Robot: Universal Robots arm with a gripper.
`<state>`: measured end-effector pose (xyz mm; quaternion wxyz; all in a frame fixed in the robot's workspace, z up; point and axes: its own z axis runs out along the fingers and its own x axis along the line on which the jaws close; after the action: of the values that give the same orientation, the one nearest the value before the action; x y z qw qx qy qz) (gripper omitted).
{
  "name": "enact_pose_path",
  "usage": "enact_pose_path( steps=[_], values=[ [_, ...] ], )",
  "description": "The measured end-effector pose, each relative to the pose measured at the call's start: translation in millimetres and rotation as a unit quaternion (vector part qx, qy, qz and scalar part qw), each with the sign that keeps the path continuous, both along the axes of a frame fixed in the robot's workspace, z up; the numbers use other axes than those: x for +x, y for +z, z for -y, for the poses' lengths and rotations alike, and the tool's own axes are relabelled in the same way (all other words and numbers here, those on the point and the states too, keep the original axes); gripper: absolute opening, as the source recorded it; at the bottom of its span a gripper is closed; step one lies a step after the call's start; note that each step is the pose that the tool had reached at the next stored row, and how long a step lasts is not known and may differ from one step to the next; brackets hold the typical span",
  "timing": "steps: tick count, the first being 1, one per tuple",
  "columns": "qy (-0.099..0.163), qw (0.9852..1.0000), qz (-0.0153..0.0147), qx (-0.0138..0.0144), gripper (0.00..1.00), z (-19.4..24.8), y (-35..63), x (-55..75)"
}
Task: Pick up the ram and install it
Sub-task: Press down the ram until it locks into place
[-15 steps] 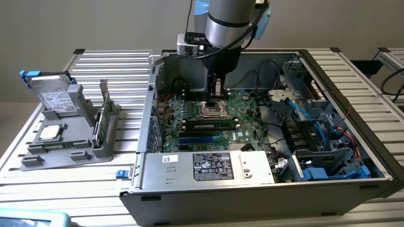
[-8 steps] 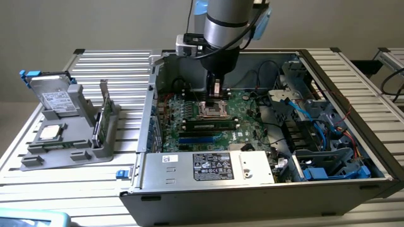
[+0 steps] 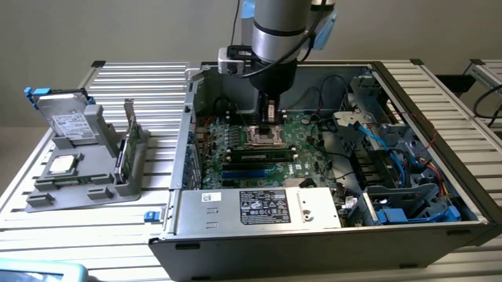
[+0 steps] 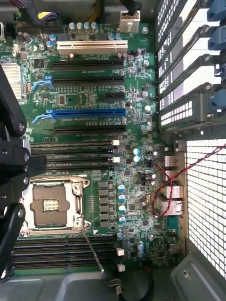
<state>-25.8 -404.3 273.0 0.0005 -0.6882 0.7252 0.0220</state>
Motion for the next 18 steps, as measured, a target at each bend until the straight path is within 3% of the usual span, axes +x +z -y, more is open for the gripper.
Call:
enact_pose_path(
  steps=[5, 13, 18],
  values=[
    [0.002, 1.0, 0.0076, 0.0, 0.11, 6.4, -4.7, 2.5],
    [0.003, 1.0, 0.0089, -0.0001, 0.11, 9.1, -19.0, 20.8],
    [0.003, 1.0, 0.0091, -0.0001, 0.11, 15.0, -28.1, 34.3]
  ],
)
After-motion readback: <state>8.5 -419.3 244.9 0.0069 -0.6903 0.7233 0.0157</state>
